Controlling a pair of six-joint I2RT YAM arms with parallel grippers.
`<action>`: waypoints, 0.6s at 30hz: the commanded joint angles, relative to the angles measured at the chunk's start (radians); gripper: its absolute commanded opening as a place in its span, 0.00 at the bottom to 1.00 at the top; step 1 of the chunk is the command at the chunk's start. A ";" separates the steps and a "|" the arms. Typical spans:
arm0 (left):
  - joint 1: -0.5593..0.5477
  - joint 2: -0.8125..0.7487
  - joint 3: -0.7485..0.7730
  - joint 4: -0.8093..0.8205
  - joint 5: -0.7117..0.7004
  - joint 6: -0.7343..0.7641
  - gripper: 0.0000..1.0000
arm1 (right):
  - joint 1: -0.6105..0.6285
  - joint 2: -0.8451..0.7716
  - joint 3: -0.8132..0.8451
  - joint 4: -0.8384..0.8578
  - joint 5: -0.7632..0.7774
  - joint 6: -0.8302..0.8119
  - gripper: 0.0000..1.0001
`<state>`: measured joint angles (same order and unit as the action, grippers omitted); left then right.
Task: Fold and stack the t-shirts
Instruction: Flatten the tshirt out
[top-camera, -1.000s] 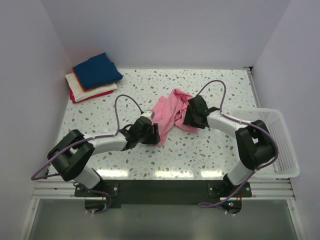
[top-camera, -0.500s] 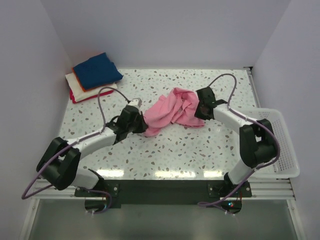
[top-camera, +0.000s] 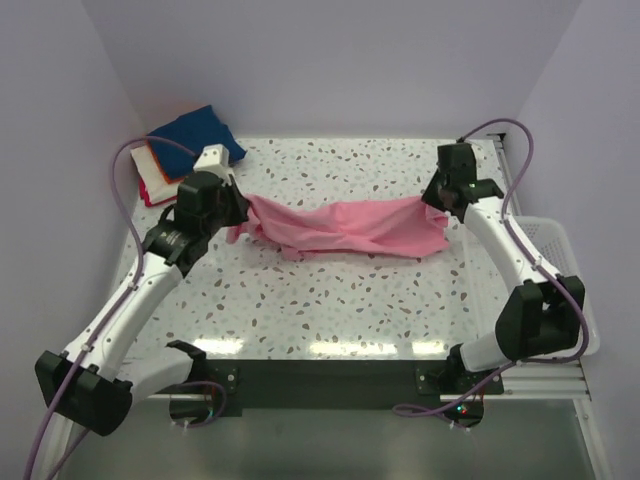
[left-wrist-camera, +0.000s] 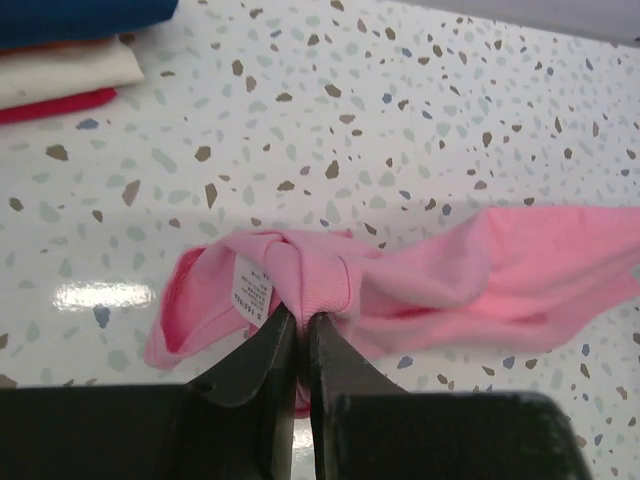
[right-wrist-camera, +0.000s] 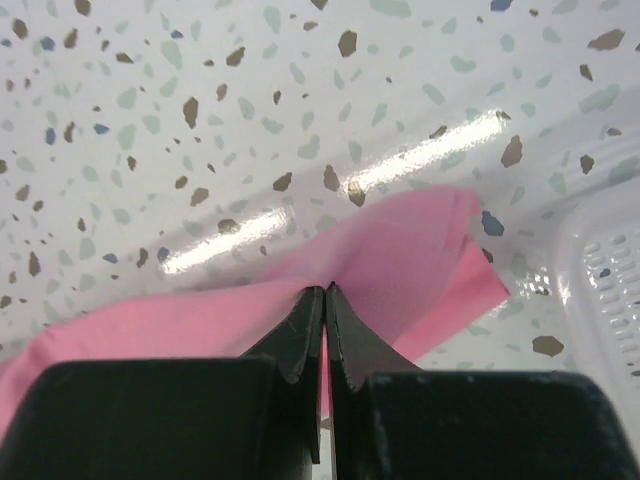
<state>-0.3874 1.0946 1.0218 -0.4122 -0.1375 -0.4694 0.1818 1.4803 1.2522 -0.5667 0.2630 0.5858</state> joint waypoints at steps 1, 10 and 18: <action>0.027 -0.048 0.131 -0.076 -0.053 0.080 0.01 | -0.019 -0.060 0.105 -0.064 0.005 -0.023 0.00; 0.128 0.069 0.247 -0.065 0.008 0.111 0.00 | -0.035 0.069 0.332 -0.111 -0.051 -0.035 0.00; 0.231 0.326 0.293 0.013 0.254 -0.004 0.61 | -0.045 0.362 0.527 -0.197 -0.134 -0.064 0.46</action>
<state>-0.1799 1.4090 1.2949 -0.4454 -0.0017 -0.4187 0.1471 1.8065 1.7344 -0.6827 0.1841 0.5495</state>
